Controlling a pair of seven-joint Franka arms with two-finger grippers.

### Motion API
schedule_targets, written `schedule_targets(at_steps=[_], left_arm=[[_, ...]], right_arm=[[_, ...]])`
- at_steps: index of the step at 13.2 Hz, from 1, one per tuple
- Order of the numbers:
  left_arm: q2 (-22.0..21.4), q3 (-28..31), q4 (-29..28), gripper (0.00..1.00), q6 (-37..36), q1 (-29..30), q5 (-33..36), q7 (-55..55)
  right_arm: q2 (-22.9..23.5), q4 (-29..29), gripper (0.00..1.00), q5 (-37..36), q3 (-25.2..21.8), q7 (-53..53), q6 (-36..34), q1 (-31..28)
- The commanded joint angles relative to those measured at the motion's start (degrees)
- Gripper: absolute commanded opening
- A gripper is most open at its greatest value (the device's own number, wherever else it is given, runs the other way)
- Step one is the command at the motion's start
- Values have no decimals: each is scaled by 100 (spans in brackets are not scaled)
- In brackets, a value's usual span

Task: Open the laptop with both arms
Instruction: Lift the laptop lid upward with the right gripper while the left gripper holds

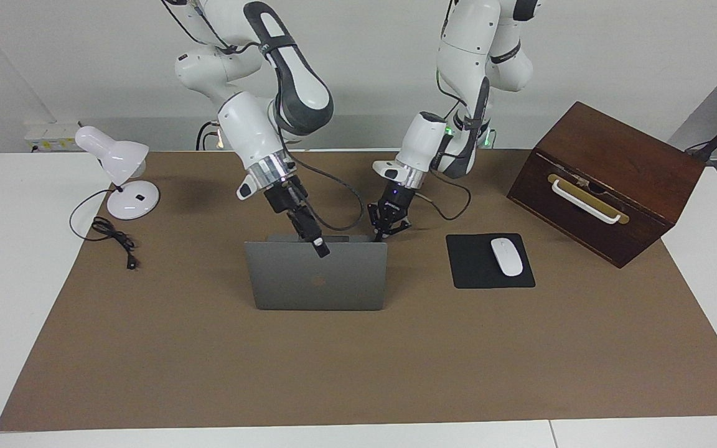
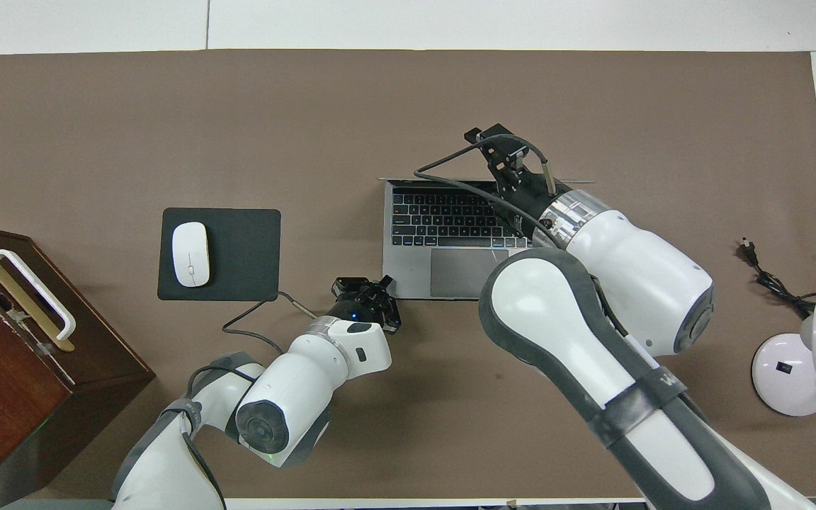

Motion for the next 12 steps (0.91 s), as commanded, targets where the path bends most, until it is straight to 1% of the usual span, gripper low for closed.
schedule_targets(at_steps=[1,2,6,10,12], left_arm=[[275,76,111,0,94,-153,-130,93],[275,76,111,0,94,-153,-138,93],[275,76,111,0,86,-153,-130,93],[275,76,111,0,94,-162,-130,102],[275,76,111,0,94,-153,-130,102]], right_arm=[[292,722,98,63,14,-191,-453,-329],[389,890,98,28,14,-191,-584,-416],[653,1163,98,-332,14,-200,-647,-523],[697,1234,98,-552,5,-191,-735,-531],[811,1532,98,-692,5,-174,-884,-602]])
